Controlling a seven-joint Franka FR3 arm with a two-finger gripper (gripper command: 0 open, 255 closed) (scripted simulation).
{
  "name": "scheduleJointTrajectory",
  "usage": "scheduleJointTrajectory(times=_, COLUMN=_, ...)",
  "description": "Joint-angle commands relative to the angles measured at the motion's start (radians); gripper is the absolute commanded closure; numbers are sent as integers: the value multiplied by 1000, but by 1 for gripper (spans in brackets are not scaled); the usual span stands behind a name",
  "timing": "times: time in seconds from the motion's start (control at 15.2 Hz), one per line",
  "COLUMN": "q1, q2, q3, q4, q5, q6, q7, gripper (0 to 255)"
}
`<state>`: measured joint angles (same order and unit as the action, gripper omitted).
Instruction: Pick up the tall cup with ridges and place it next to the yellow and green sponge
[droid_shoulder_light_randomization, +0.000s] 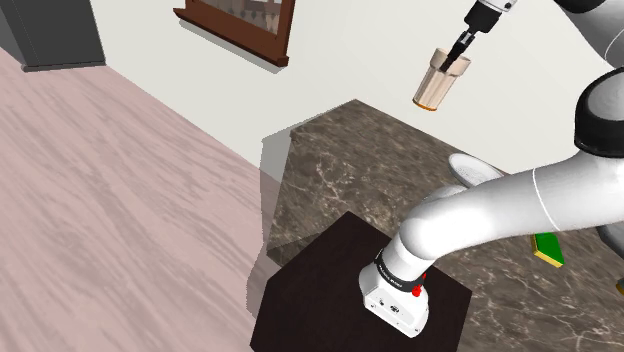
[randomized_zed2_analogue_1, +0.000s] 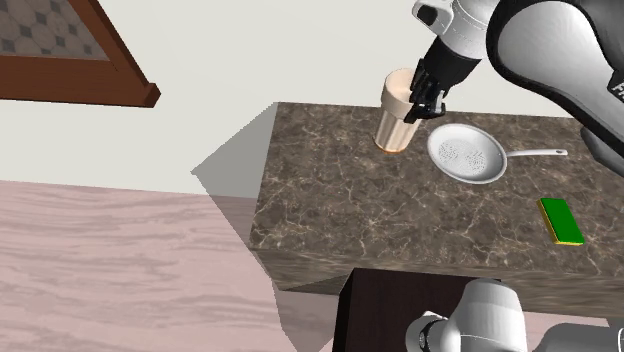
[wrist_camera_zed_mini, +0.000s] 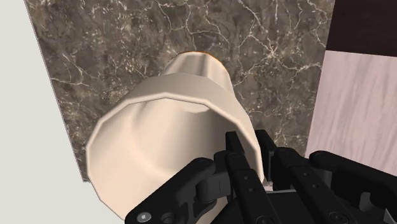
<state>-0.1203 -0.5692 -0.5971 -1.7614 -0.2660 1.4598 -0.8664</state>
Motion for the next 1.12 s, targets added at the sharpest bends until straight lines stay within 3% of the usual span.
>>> scheduleJointTrajectory(times=0.0, q1=-19, q2=-42, q3=-9, q4=-33, q5=-22, q6=-1, q7=-24, gripper=255)
scheduleJointTrajectory(times=0.53, q1=-97, q2=-187, q3=-75, q4=-103, q5=-117, q6=-37, q7=-154, gripper=255)
scheduleJointTrajectory(times=1.06, q1=-155, q2=-281, q3=-175, q4=-100, q5=-214, q6=-76, q7=-312, gripper=255)
